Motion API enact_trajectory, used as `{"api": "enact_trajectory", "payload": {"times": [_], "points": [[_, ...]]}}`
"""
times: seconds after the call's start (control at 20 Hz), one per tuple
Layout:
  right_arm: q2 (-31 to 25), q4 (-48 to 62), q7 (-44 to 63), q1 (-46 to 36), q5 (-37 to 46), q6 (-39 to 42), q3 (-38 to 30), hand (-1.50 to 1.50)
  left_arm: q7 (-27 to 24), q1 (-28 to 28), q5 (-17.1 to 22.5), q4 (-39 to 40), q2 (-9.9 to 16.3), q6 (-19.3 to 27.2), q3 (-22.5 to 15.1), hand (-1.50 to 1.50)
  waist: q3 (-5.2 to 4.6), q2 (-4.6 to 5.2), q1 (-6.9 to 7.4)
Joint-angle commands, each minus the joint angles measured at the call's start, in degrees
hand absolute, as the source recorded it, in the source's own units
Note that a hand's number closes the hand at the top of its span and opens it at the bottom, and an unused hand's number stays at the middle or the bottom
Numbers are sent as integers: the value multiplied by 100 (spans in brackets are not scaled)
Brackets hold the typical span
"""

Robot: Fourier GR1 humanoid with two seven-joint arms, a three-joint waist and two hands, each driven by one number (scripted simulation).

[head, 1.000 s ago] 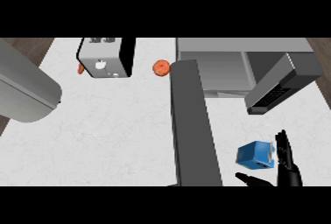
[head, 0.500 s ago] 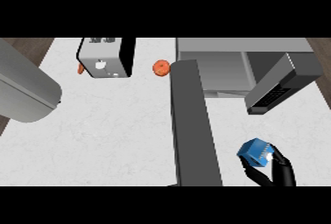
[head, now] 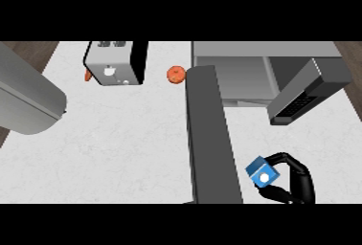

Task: Pick up the milk, place it into the microwave and close the microwave

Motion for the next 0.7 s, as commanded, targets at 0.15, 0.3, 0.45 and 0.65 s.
{"api": "enact_trajectory", "payload": {"times": [0.15, 0.3, 0.45, 0.65], "points": [[-488, 1390, -20, -1513, -99, 862, -180, 150, -85, -332, -42, 136, 81, -7, -26, -150, 23, 52, 89], [-667, 1692, -77, -1705, -239, 1591, -163, 150, 20, -196, 128, 64, 59, -23, 58, -150, 21, 45, 79], [-343, 1577, 55, -1766, -139, 1599, 67, 150, -41, 195, 494, -79, 42, -292, 347, -150, 13, 15, 69], [-92, 1058, 165, -1534, -82, 1509, 287, 150, -5, -426, -151, 234, -7, -50, 92, -150, 9, 12, -15]]}}
